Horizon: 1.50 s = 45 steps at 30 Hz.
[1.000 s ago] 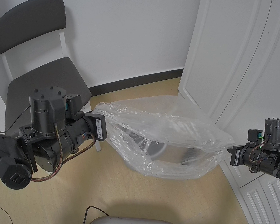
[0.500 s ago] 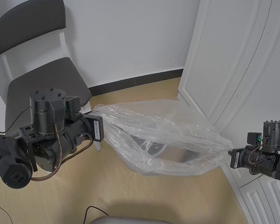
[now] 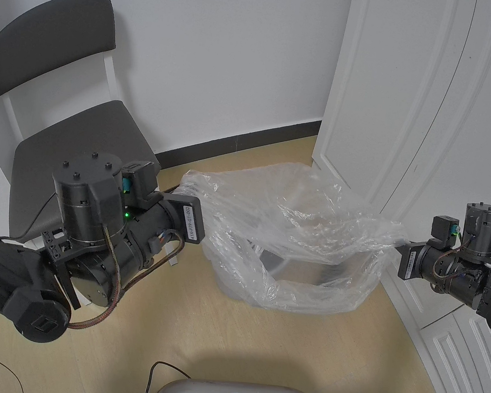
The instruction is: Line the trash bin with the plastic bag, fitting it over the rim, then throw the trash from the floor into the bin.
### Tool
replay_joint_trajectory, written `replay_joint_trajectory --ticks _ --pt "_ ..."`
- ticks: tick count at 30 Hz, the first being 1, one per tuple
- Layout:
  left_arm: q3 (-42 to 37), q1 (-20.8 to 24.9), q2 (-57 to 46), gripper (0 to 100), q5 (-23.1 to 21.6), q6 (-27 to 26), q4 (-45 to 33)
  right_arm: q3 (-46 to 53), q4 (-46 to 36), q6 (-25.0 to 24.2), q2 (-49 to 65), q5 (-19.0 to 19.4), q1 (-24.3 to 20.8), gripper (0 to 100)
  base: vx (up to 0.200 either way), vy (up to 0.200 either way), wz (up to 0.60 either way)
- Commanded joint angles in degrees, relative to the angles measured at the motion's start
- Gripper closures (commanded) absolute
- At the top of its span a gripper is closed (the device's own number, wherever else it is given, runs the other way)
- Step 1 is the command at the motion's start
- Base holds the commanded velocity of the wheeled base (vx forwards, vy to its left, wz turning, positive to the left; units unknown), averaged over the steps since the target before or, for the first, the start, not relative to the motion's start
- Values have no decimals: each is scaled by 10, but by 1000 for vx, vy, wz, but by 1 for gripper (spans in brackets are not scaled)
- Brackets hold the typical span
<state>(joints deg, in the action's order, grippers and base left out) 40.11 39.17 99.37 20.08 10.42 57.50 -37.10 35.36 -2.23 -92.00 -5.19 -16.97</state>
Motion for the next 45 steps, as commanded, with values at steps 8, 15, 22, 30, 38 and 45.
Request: replay_joint_trajectory --ticks 8,15,22,30,38,45 --pt "52 50 120 100 -5 5 75 0 162 6 -103 29 -77 100 0 0 0" --pt "96 50 204 100 -4 11 146 4 258 -41 -157 53 -97 100 0 0 0" --pt "151 47 247 100 -5 12 149 0 269 -50 -172 54 -97 100 0 0 0" --pt "214 12 308 100 -5 13 145 -46 268 -113 -216 84 -90 100 0 0 0" --pt "257 -23 267 100 -5 81 20 -131 168 -251 -211 114 -81 100 0 0 0" --pt "299 -37 212 100 -6 165 -127 -205 51 -327 -202 114 -78 100 0 0 0"
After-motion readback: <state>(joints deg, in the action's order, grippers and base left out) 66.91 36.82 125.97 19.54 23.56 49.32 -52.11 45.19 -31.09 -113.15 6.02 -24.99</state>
